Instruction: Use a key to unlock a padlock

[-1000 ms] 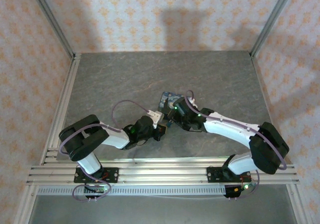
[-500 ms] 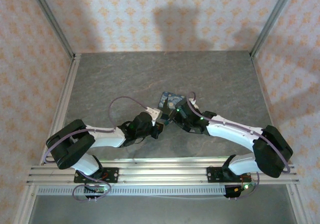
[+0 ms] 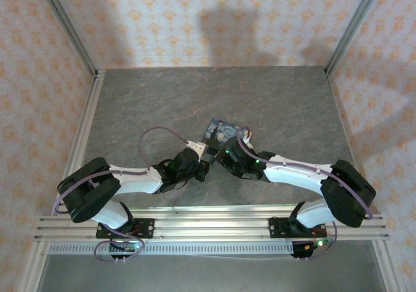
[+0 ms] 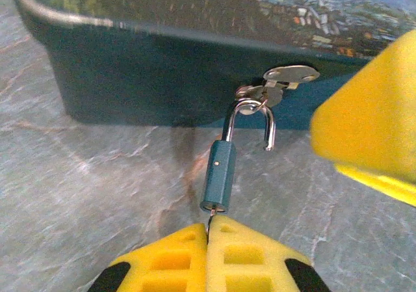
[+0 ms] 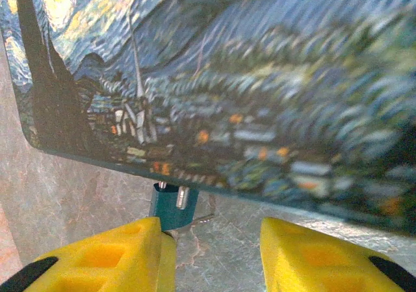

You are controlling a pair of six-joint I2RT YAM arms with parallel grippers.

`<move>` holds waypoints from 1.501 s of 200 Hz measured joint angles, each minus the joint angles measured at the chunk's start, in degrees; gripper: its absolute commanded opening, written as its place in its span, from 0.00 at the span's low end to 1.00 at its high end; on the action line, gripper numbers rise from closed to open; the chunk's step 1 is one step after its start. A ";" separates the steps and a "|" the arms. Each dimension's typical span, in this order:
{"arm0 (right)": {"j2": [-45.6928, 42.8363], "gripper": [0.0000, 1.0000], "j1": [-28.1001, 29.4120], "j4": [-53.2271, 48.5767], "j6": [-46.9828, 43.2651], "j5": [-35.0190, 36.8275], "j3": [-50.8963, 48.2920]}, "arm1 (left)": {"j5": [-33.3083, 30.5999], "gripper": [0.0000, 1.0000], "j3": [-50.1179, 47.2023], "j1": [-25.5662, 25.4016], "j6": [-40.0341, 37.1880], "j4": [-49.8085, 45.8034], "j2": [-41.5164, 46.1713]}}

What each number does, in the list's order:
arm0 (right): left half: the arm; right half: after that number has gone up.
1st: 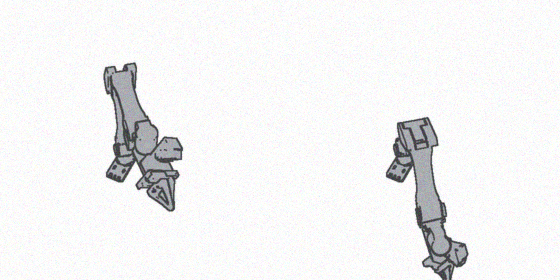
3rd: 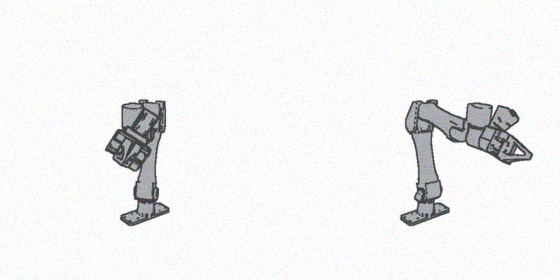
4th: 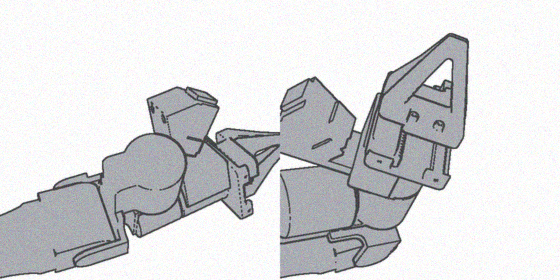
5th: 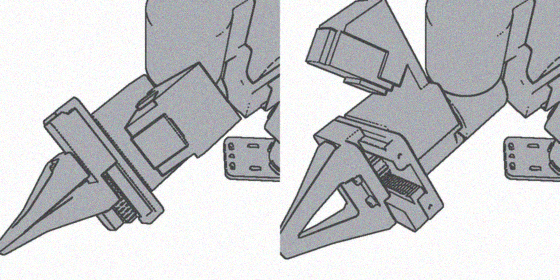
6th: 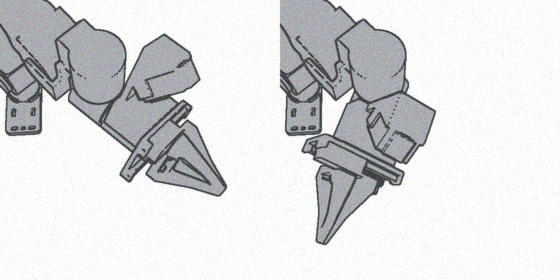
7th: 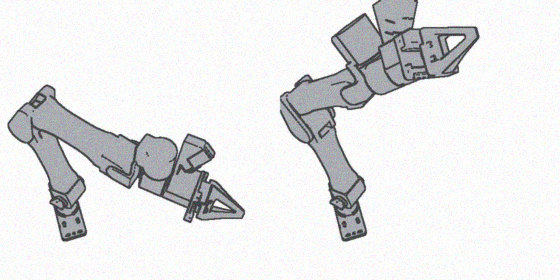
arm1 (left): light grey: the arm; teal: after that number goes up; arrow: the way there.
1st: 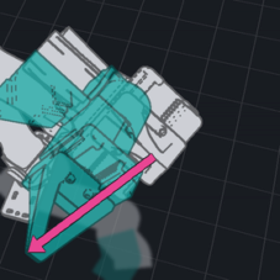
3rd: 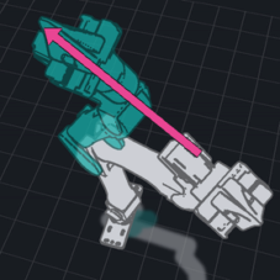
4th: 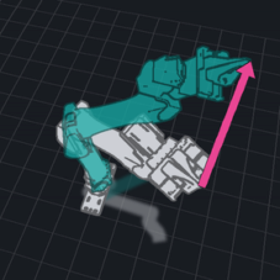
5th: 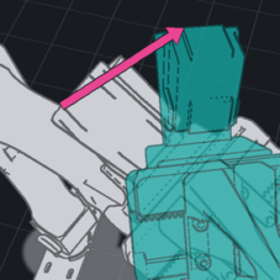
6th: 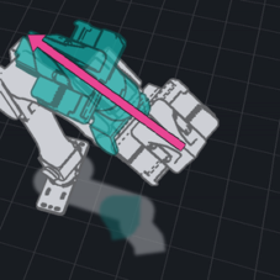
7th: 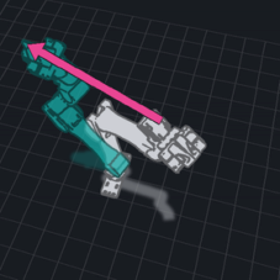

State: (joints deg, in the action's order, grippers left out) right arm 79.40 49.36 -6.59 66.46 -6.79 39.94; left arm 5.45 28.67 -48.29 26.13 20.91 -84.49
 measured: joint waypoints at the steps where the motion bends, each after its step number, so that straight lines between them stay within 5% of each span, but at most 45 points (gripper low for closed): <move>1: 0.00 0.45 0.00 0.02 0.00 0.00 0.00 | -0.07 0.00 0.00 0.00 0.02 -0.13 0.04; 77: -0.46 0.46 0.00 0.26 -0.46 -0.15 0.33 | -5.64 0.00 -0.13 0.07 2.19 -8.63 4.04; 213: -2.56 0.39 0.00 0.46 -1.75 -0.72 0.17 | 6.99 0.00 7.15 2.21 2.47 -19.15 4.17; 300: -4.90 0.45 0.00 3.93 1.55 -1.09 -6.49 | 18.93 0.00 10.99 4.70 4.52 -20.24 -0.09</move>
State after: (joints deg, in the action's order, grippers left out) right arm 74.50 49.36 -2.66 68.01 -7.88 33.45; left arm 24.38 39.66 -43.59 30.65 0.67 -84.58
